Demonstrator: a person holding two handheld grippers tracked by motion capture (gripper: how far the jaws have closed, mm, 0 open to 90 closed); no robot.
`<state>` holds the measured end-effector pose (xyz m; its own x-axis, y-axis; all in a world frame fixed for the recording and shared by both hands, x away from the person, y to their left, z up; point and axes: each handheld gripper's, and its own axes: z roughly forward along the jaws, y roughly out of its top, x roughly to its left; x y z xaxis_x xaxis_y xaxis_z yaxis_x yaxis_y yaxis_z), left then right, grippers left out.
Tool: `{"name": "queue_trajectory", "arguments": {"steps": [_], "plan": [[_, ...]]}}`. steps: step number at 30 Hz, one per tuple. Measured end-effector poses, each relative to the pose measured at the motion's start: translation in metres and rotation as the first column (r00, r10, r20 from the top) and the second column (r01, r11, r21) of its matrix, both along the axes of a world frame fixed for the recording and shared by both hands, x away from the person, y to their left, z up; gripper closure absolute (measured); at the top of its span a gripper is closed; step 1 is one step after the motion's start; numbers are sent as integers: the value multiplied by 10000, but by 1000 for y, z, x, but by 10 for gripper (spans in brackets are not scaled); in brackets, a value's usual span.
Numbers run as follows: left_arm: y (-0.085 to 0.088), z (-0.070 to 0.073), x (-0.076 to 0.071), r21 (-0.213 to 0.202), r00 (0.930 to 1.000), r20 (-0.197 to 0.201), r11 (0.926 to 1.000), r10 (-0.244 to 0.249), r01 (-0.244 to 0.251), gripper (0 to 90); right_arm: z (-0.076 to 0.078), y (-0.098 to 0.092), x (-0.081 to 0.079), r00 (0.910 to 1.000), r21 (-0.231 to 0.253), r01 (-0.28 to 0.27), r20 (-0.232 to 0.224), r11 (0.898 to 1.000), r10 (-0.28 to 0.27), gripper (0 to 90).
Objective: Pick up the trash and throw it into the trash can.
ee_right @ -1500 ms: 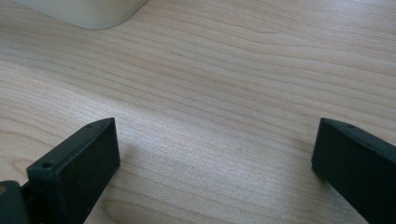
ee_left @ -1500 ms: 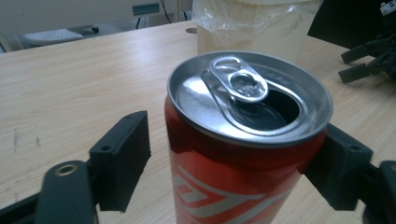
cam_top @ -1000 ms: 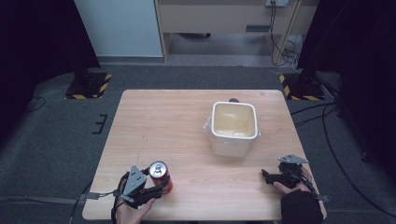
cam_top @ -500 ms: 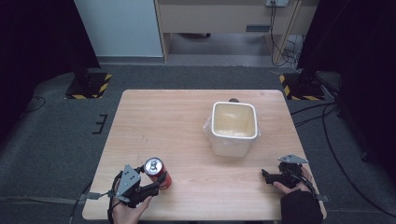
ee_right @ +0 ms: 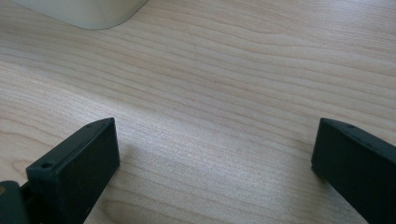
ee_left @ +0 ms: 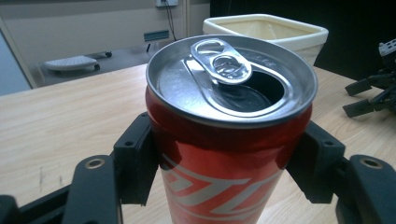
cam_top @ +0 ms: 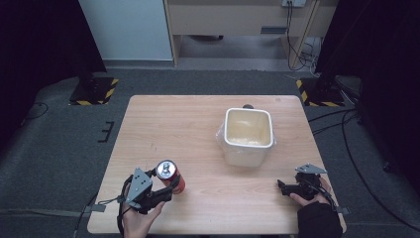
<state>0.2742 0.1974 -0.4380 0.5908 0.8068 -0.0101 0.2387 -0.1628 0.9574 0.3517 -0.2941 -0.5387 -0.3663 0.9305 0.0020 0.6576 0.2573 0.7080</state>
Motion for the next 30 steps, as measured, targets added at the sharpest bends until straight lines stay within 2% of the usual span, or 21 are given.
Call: {"name": "queue_trajectory", "arguments": {"steps": [5,19,30], "plan": [[-9,9,7,34,9995,244,9998,-209,208,334,0,0,0,10000,-2,-5,1,10000,5,11],[-26,31,26,-238,9968,702,9989,-379,396,334,0,0,0,10000,-3,2,0,10000,-2,11],[-54,60,42,-168,9895,1257,9971,-720,747,334,0,0,0,10000,0,-1,0,10000,1,11]]}}
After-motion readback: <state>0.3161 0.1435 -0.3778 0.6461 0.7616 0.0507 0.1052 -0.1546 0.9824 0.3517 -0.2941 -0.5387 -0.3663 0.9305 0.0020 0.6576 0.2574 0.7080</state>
